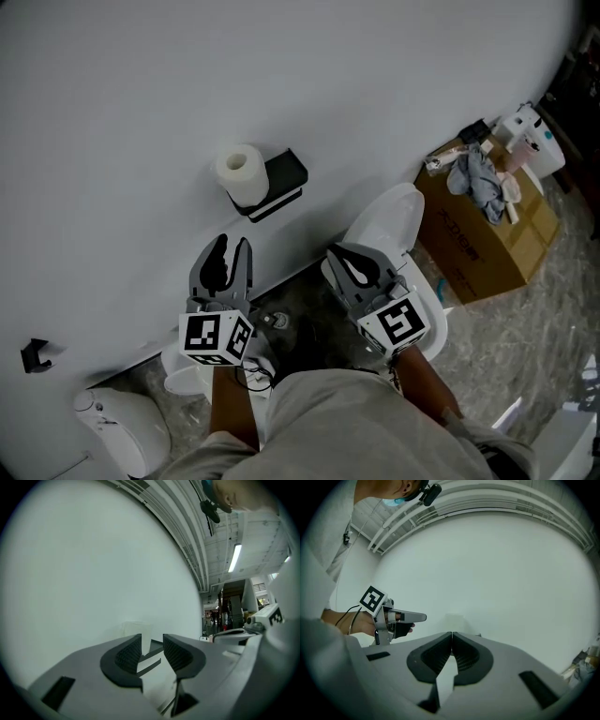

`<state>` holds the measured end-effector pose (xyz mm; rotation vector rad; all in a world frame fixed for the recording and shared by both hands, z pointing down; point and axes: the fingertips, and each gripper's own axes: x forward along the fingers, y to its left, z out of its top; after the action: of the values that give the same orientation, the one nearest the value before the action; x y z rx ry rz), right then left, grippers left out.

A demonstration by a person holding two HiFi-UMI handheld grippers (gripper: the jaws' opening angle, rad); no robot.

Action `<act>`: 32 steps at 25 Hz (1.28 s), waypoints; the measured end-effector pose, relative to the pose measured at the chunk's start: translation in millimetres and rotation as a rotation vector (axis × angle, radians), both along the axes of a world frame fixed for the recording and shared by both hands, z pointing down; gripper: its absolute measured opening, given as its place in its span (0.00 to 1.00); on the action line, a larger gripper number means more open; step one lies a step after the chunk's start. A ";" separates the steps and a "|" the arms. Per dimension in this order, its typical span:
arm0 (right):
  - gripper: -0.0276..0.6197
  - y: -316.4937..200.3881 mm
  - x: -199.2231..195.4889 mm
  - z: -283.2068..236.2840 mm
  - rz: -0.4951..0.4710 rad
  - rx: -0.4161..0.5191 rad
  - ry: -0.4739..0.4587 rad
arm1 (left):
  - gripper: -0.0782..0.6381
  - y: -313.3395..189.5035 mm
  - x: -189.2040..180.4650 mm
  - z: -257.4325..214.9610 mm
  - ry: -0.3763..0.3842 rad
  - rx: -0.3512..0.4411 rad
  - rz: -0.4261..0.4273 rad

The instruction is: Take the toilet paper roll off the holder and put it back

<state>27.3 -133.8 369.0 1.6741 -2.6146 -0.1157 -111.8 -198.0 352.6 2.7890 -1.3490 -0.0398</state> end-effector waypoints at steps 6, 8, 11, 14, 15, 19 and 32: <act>0.05 -26.2 -0.7 -1.5 0.006 -0.007 0.012 | 0.36 -31.6 3.1 5.4 -0.024 -0.027 0.026; 0.05 -33.0 0.3 -1.9 0.012 -0.010 0.014 | 0.37 -40.6 3.9 7.2 -0.028 -0.036 0.030; 0.05 -42.1 2.2 -2.3 0.023 -0.012 0.015 | 0.40 -52.5 5.0 7.9 -0.031 -0.043 0.037; 0.05 -52.0 2.8 -0.6 0.032 -0.017 0.017 | 0.44 -64.6 5.4 9.3 -0.035 -0.050 0.042; 0.05 -55.1 2.8 0.4 0.034 -0.019 0.017 | 0.45 -68.3 5.6 9.9 -0.037 -0.053 0.045; 0.05 -64.9 3.9 2.3 0.048 -0.026 0.008 | 0.51 -81.5 6.3 12.5 -0.057 -0.066 0.057; 0.05 -85.2 10.1 5.5 0.103 -0.031 0.004 | 0.73 -119.5 17.9 13.1 -0.072 -0.093 0.138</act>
<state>37.3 -219.0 374.5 1.7917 -2.5079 -0.0748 -93.9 -317.6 365.7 2.8216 -1.1357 0.1253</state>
